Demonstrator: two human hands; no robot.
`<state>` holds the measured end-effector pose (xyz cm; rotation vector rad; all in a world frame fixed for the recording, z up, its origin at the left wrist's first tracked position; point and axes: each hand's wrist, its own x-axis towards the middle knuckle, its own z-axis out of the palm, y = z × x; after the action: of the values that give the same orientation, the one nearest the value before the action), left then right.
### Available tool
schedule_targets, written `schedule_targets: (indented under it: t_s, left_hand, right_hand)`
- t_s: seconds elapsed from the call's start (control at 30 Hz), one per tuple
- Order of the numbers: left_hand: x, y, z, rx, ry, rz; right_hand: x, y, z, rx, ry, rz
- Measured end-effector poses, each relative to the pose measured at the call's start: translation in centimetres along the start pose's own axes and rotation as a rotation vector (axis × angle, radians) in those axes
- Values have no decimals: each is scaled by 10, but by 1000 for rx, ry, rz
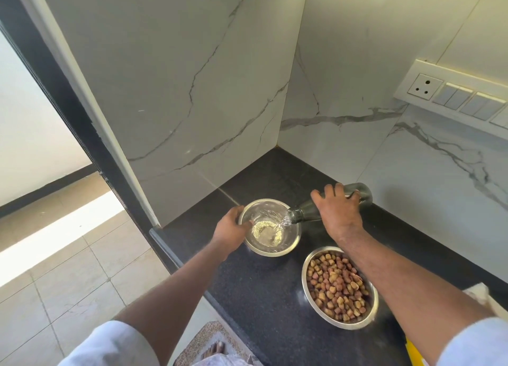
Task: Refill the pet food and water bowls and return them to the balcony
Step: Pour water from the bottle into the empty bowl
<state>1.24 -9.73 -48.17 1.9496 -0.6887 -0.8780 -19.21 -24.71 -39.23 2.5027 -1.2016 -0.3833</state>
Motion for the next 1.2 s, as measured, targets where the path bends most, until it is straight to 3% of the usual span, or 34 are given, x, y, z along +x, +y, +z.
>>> schedule_targets:
  t_s: [0.93, 1.2]
  left_hand:
    - [8, 6, 0, 38, -4, -14]
    - [13, 9, -2, 43, -9, -12]
  right_hand:
    - [7, -2, 5, 43, 1, 4]
    - [11, -10, 8, 269, 20, 54]
